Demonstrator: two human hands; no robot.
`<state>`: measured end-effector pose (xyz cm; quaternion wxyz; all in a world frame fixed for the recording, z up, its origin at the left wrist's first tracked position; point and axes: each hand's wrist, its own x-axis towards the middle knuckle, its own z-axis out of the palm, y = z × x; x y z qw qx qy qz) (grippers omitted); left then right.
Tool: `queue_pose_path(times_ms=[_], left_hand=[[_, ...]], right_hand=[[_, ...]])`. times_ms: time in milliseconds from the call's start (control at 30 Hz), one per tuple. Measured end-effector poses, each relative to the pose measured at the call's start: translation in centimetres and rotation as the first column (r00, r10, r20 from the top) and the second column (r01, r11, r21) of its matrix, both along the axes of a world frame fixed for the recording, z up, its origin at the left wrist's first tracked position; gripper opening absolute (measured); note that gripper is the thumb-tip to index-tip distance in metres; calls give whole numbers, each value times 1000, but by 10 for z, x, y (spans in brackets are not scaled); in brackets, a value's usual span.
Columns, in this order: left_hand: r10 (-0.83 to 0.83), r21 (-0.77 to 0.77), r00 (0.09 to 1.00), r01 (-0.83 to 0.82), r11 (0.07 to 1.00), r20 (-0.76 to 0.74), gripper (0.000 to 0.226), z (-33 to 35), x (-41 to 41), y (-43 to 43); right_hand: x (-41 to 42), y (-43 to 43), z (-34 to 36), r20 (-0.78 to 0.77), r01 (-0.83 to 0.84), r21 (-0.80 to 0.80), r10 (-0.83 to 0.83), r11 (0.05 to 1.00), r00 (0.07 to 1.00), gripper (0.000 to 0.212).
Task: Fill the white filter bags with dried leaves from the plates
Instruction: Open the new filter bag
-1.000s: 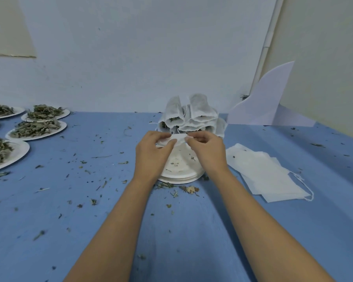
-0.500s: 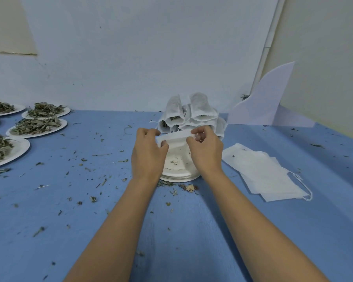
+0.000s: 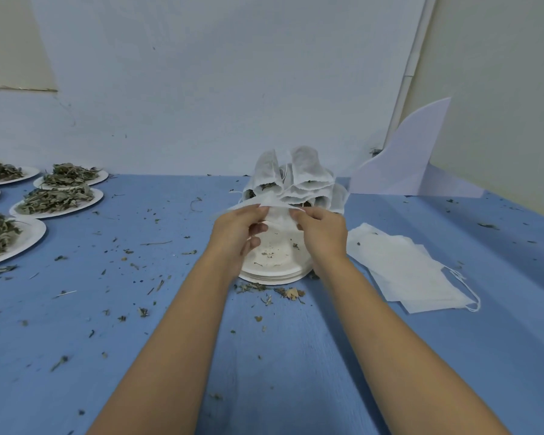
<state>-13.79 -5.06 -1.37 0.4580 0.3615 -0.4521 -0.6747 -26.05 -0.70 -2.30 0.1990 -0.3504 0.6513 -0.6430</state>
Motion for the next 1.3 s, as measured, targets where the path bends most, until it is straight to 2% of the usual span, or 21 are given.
queue_pose_path(times_ms=[67,100,133,200,233,267,333,433,533,633,700,767,833,900,967,1000,1067,1133,1200,1300], left_hand=[[-115,117,980,135,984,-162,13,2,2,0],[-160,147,964,194,970,-212,16,2,3,0],[-191,162,951,234,959,-244,16,2,4,0],[-206,172,939,259,950,-275,17,3,6,-2],[-193,173,941,247,953,-278,19,4,6,-3],[-170,170,946,222,960,-276,20,5,7,-4],[-107,159,955,155,975,-278,21,5,7,-6],[-90,153,954,138,979,-285,17,2,7,-6],[-164,58,962,181,982,-216,15,0,11,-8],[-177,-93,984,178,980,13,16,0,11,-7],[-33,-181,983,66,981,180,13,-2,7,-5],[148,-280,950,-68,958,276,11,-2,4,-3],[270,-366,919,-155,918,288,20,-2,3,-1],[347,-432,890,-200,880,296,24,-2,2,2],[464,-525,815,-241,816,347,14,-3,0,5],[539,-588,743,-245,771,397,10,-4,1,6],[650,-693,578,-190,695,493,27,-6,5,7],[716,-766,462,-115,633,523,35,-5,7,8],[730,-795,460,-82,602,505,28,-5,7,10],[700,-796,547,-97,597,458,27,-4,10,8]], right_hand=[[0,1,8,226,-67,-11,68,998,972,21],[-1,2,12,372,-109,-31,112,994,921,23],[-2,1,17,533,-165,-63,173,984,828,24],[-3,2,24,770,-293,-159,305,943,561,25],[-3,2,26,800,-357,-186,352,915,486,24],[-2,3,26,784,-423,-176,387,889,485,22],[1,4,25,689,-527,-68,422,847,589,17],[5,1,22,551,-548,54,433,835,714,9],[0,2,22,550,-547,-8,461,837,696,15],[-1,4,21,495,-564,-44,508,825,704,7],[3,2,19,383,-493,15,450,870,807,7],[9,-1,18,259,-401,67,372,914,891,3],[17,-1,19,140,-349,110,333,931,932,12],[24,-2,17,-41,-271,142,279,952,959,23],[29,-3,15,-183,-187,134,210,973,961,27],[31,-3,15,-233,-151,121,176,981,956,26],[34,-3,15,-360,-107,124,146,986,922,23],[38,-4,12,-506,-84,155,152,984,849,26],[43,-8,9,-612,-63,149,143,987,778,18],[45,-19,12,-723,6,145,102,989,684,20]])
